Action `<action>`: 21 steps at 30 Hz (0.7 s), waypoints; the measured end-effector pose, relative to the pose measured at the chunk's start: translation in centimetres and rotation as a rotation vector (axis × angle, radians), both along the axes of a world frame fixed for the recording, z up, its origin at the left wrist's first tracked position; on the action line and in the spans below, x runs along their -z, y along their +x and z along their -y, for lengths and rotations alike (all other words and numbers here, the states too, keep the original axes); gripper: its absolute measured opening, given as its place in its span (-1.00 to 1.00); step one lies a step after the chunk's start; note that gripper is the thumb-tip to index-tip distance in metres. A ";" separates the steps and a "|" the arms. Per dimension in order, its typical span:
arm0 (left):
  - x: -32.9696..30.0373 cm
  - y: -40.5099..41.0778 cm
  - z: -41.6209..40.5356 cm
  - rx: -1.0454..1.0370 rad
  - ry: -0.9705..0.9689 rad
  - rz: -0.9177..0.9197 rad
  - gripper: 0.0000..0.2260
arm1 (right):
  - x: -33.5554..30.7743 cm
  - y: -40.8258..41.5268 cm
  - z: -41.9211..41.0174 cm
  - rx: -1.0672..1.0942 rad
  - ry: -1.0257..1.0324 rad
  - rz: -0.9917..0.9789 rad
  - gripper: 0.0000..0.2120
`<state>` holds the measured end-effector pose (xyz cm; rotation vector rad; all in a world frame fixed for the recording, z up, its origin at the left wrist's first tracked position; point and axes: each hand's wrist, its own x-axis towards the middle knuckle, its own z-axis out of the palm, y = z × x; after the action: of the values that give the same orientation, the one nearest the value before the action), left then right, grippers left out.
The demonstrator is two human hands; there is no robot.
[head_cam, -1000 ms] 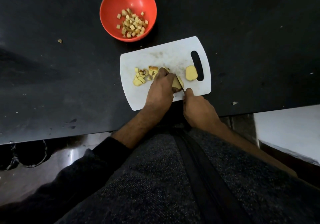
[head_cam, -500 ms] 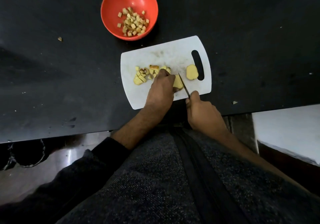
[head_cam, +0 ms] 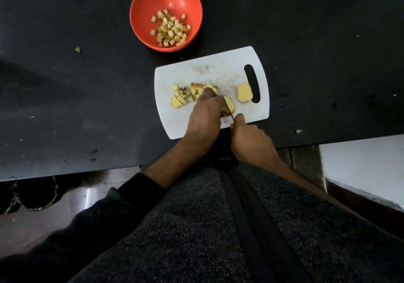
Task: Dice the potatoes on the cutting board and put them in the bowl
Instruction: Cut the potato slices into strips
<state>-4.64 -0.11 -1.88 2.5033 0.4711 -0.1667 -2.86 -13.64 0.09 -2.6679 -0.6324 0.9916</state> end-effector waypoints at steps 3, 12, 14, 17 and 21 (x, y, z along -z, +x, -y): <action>0.2 0.1 0.0 -0.001 0.005 -0.007 -0.87 | 0.0 0.0 -0.2 -0.002 -0.023 -0.003 -0.88; 0.2 0.2 -0.3 -0.022 -0.056 -0.014 -0.87 | 0.2 0.5 -0.7 0.050 0.023 -0.069 -0.87; 0.5 0.1 -0.2 -0.026 -0.015 -0.020 -0.89 | -0.4 0.2 -0.1 0.057 0.000 -0.134 -0.90; 1.2 0.0 -0.2 -0.029 0.019 -0.007 -0.84 | -0.8 -0.7 1.5 0.059 -0.067 -0.195 -0.84; 1.5 -0.1 -0.3 -0.033 0.043 0.002 -0.87 | -0.6 -1.5 2.7 0.072 -0.056 -0.185 -0.81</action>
<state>-4.78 0.15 -3.39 2.5359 0.5199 -0.1425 -4.34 -16.30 0.69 -2.5852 -0.4736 1.2344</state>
